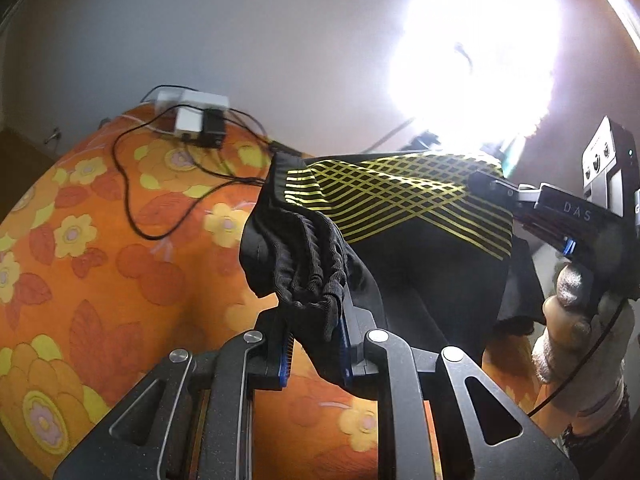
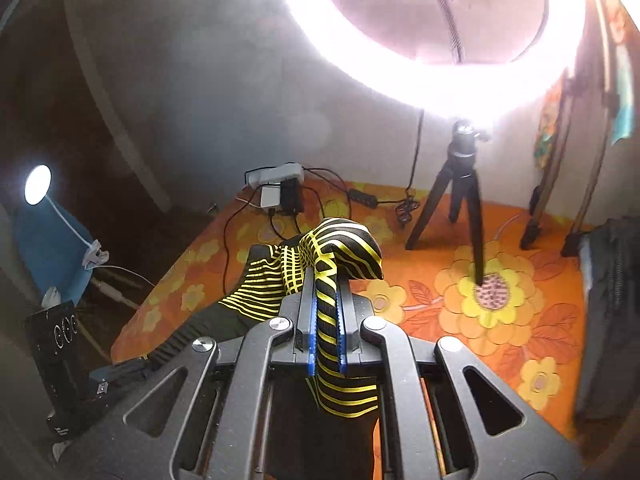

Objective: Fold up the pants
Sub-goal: 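Lift the striped shorts with both grippers and carry them toward the pillow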

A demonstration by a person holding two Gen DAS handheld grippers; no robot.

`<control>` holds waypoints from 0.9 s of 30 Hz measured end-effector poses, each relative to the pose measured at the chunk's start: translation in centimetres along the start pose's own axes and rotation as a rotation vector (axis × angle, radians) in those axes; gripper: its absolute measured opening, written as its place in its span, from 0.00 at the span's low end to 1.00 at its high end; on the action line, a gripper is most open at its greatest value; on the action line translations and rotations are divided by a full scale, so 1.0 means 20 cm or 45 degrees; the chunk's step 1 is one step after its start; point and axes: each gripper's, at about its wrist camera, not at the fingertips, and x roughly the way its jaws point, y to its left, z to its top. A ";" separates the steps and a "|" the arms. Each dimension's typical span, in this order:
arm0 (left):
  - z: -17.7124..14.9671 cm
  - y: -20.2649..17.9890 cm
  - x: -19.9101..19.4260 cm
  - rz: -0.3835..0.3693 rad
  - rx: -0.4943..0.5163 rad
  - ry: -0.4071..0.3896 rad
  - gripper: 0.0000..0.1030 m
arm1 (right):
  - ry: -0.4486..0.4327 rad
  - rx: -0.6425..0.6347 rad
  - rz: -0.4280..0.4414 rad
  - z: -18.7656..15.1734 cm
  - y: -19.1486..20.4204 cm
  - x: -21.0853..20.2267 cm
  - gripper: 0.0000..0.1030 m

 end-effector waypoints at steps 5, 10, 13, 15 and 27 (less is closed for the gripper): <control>-0.02 -0.18 -0.04 -0.033 0.076 -0.017 0.16 | -0.029 -0.005 -0.041 -0.01 -0.06 -0.18 0.08; -0.03 -0.31 -0.04 -0.078 0.115 -0.025 0.16 | -0.054 0.004 -0.078 -0.02 -0.13 -0.34 0.08; -0.04 -0.41 -0.02 -0.109 0.148 -0.020 0.16 | -0.074 0.010 -0.105 -0.02 -0.20 -0.46 0.08; -0.06 -0.48 0.00 -0.132 0.167 -0.015 0.16 | -0.088 0.013 -0.125 -0.03 -0.25 -0.52 0.08; -0.09 -1.00 0.21 -0.300 0.280 0.038 0.16 | -0.146 0.072 -0.297 -0.03 -0.72 -0.92 0.08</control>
